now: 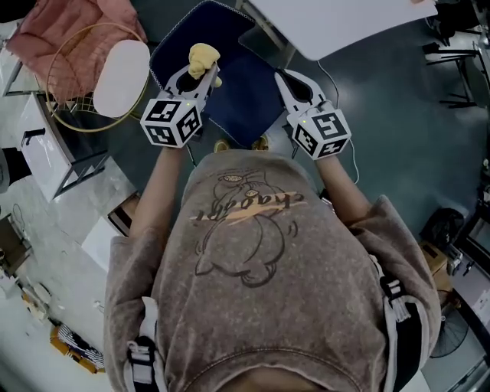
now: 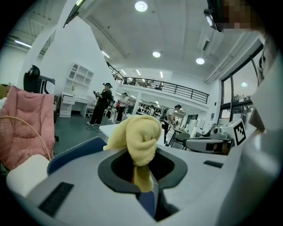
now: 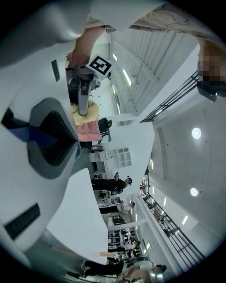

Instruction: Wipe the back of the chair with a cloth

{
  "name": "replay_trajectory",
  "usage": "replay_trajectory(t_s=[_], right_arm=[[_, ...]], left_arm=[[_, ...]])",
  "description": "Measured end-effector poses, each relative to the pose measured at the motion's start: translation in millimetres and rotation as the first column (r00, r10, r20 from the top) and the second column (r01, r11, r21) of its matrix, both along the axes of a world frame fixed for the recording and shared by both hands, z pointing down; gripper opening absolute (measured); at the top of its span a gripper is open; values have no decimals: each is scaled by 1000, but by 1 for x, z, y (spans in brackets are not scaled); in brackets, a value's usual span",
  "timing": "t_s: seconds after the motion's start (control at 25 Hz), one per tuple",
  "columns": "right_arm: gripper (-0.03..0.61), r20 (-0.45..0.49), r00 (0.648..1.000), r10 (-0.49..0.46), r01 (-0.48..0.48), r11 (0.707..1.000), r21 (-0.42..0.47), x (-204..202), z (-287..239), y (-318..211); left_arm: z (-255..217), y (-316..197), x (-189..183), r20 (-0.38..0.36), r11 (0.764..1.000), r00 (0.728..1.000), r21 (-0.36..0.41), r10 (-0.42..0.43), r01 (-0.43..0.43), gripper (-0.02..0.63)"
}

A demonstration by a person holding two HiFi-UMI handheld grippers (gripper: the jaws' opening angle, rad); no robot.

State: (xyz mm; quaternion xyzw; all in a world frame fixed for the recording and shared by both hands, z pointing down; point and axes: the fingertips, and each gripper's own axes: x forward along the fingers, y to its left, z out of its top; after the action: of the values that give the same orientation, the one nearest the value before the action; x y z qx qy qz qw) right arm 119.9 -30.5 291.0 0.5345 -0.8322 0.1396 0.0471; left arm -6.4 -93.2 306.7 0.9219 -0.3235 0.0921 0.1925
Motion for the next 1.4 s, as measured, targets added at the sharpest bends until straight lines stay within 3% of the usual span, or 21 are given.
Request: replay_trajectory(t_s=[0.4, 0.64, 0.92, 1.08, 1.4], right_arm=[[25, -28, 1000, -13, 14, 999, 34, 6, -24, 26], [25, -1, 999, 40, -40, 998, 54, 0, -29, 34], [25, -41, 998, -53, 58, 990, 128, -10, -33, 38], [25, -55, 993, -103, 110, 983, 147, -14, -32, 39], [25, -30, 997, -72, 76, 987, 138, -11, -24, 38]], left_arm=[[-37, 37, 4, 21, 997, 998, 58, 52, -53, 67], [-53, 57, -8, -28, 990, 999, 140, 39, -35, 67], [-50, 64, -27, -62, 977, 998, 213, 16, -3, 67], [-42, 68, -26, -58, 977, 998, 214, 5, 7, 69], [-30, 70, -21, -70, 981, 998, 194, -11, 24, 69]])
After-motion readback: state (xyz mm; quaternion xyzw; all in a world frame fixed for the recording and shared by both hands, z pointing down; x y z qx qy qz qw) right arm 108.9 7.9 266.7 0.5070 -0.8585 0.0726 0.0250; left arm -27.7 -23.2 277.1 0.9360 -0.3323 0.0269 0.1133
